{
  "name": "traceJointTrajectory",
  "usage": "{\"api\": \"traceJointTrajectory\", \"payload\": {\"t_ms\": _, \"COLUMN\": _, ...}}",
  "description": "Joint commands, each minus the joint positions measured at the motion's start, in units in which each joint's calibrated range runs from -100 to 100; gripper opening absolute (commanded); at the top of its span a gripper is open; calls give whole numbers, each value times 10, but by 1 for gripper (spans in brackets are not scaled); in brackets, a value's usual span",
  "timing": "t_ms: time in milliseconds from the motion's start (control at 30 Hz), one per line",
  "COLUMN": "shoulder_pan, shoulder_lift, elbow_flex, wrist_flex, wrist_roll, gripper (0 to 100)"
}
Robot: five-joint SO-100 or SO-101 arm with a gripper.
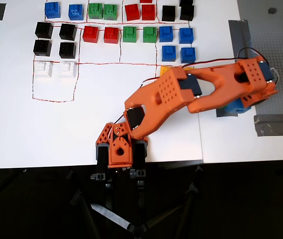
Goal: Grab the block and put it in the grey marker
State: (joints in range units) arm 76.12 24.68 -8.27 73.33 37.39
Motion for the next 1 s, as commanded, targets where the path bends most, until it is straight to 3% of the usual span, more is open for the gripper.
{"api": "traceJointTrajectory", "payload": {"t_ms": 0, "shoulder_pan": 22, "shoulder_lift": -26, "elbow_flex": -78, "wrist_flex": -1, "wrist_roll": 10, "gripper": 0}}
{"api": "traceJointTrajectory", "payload": {"t_ms": 167, "shoulder_pan": 26, "shoulder_lift": 8, "elbow_flex": -106, "wrist_flex": -1, "wrist_roll": 12, "gripper": 1}}
{"api": "traceJointTrajectory", "payload": {"t_ms": 467, "shoulder_pan": 61, "shoulder_lift": 20, "elbow_flex": -91, "wrist_flex": 9, "wrist_roll": 35, "gripper": 25}}
{"api": "traceJointTrajectory", "payload": {"t_ms": 967, "shoulder_pan": 50, "shoulder_lift": -30, "elbow_flex": -136, "wrist_flex": 130, "wrist_roll": 19, "gripper": 41}}
